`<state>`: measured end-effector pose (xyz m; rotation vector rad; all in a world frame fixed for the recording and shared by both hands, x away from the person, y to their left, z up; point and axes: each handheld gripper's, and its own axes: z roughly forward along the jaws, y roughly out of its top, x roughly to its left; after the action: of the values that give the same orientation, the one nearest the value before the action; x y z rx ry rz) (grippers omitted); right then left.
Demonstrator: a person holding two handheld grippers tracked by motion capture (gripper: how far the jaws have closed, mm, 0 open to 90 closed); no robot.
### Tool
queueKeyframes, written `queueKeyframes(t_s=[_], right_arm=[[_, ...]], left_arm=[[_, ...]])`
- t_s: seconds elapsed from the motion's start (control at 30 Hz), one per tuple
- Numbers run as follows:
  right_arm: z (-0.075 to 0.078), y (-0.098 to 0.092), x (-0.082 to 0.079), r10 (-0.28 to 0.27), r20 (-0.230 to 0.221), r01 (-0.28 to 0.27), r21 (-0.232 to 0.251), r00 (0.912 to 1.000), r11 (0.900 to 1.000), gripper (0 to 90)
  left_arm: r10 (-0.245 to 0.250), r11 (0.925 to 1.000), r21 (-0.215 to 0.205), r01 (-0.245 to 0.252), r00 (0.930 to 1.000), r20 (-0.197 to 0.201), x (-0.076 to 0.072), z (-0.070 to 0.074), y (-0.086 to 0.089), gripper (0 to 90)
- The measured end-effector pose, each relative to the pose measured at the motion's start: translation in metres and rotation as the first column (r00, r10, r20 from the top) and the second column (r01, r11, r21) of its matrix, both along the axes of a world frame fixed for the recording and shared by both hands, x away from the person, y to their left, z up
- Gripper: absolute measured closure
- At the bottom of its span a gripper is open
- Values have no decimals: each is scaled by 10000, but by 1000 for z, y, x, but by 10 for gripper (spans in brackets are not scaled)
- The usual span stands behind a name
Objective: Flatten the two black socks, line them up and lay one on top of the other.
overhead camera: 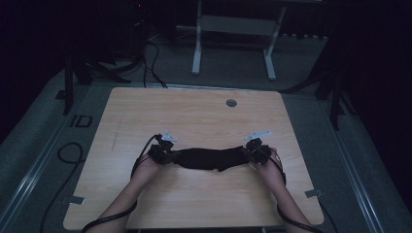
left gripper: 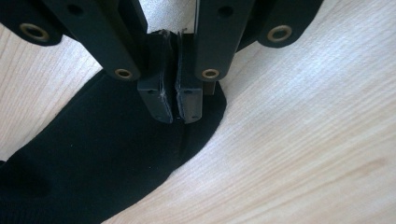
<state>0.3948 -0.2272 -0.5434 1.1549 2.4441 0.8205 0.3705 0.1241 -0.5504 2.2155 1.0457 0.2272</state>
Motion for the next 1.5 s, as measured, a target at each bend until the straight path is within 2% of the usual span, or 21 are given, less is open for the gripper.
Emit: queueKeyframes(t_s=[0.23,0.3,0.33,0.4,0.43,0.5,0.63,0.73,0.8,0.87,0.93,1.03,1.1,1.13,1.2,1.27,1.33,1.5], right_arm=[[-1,0,-1,-34,54,34,59,10000,10000,833],[-1,0,-1,-47,57,47,76,10000,10000,825],[-1,-1,-1,-53,48,53,92,10000,9999,813],[0,-1,-1,-61,53,60,134,10000,9999,754],[0,-2,-1,-60,41,60,157,10000,9999,729],[2,-4,-2,-140,85,138,206,9999,9997,684],[11,-9,-4,-268,243,255,523,9993,9983,639],[18,-9,-8,-197,459,160,779,9988,9968,694],[22,-5,-13,7,533,-49,782,9986,9969,799],[22,2,-17,287,663,-334,699,9974,9970,856],[20,8,-20,495,589,-538,733,9970,9959,863],[15,16,-22,760,531,-793,619,9957,9949,873],[11,19,-21,791,410,-811,503,9960,9954,873],[6,19,-19,752,297,-765,444,9967,9961,872],[2,18,-18,725,208,-731,323,9972,9968,872],[-4,15,-17,655,53,-656,204,9978,9976,873],[-7,10,-18,634,30,-634,508,9980,9967,874],[-7,8,-22,778,104,-782,371,9969,9962,869]], left_arm=[[-85,10000,47,85,9999,74,0,-3,0,845],[-7,10000,87,6,9999,119,0,-3,0,806],[74,10000,-9,-74,9998,180,0,-2,1,772],[206,9985,-508,-185,9989,412,-1,3,5,711],[258,9975,-670,-221,9981,554,-2,6,7,710],[409,9974,-623,-361,9961,786,-3,11,10,711],[666,9969,-482,-624,9937,902,-4,18,11,710],[412,9962,-802,-332,9941,1000,-8,21,7,734],[111,9970,-770,-37,9953,957,-11,21,0,800],[-36,9979,-648,98,9955,947,-12,20,-7,847],[-208,9966,-781,277,9960,871,-11,17,-12,856],[-279,9971,-687,329,9969,729,-8,11,-17,877],[-276,9987,-421,301,9979,594,-6,4,-18,877],[-275,9987,-420,298,9982,537,-5,3,-18,877],[-198,9997,-155,204,9989,429,-4,-3,-17,878],[-200,9996,-190,206,9992,356,-3,-9,-13,878],[-127,9994,-321,137,9994,317,-3,-9,-11,888],[-178,9998,-119,183,9990,399,-5,-9,-12,889]])
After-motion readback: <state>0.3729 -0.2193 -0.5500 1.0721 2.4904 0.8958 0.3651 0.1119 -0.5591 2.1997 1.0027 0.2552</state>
